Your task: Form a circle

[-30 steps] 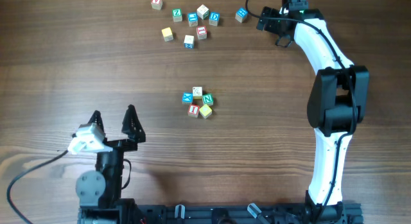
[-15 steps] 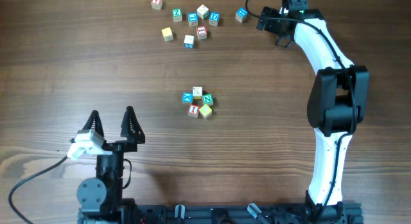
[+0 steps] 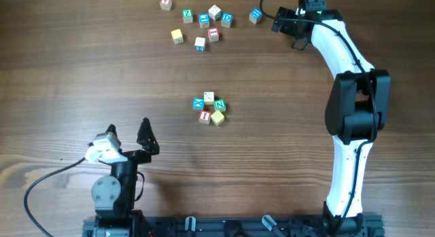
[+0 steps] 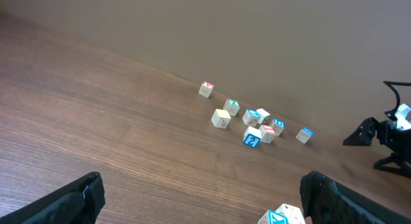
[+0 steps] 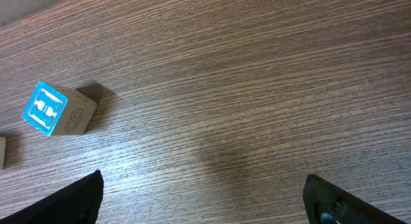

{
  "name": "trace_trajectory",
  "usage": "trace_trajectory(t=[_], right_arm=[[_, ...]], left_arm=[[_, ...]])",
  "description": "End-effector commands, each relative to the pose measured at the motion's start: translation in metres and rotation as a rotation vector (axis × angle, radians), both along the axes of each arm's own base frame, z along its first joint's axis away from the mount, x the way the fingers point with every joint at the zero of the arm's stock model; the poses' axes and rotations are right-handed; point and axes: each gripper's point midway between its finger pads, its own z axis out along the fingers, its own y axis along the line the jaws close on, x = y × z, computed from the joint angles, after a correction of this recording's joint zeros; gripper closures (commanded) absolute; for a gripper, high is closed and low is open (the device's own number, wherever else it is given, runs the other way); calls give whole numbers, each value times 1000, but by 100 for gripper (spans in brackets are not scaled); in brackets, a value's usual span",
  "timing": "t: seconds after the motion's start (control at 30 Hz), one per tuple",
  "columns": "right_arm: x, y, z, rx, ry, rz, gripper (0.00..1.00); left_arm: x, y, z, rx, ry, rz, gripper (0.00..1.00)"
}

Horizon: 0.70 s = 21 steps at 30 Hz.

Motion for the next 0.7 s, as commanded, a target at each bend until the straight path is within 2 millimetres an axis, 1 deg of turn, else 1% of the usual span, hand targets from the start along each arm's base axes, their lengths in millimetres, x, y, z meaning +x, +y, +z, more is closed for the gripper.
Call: trace_trajectory(t=[0.0,0.57,0.6,0.67], right_arm=[[-1,-1,-14,-15,21,3,0],[-1,-2,-14,-15,21,3,0],[-1,-2,-14,-15,21,3,2],[-1,-1,-14,-15,21,3,0]], left_arm=[[0,1,0,-5,-5,4,0],[0,1,0,-5,-4,3,0],[0,1,0,-5,-4,4,0],[0,1,0,-5,-4,3,0]])
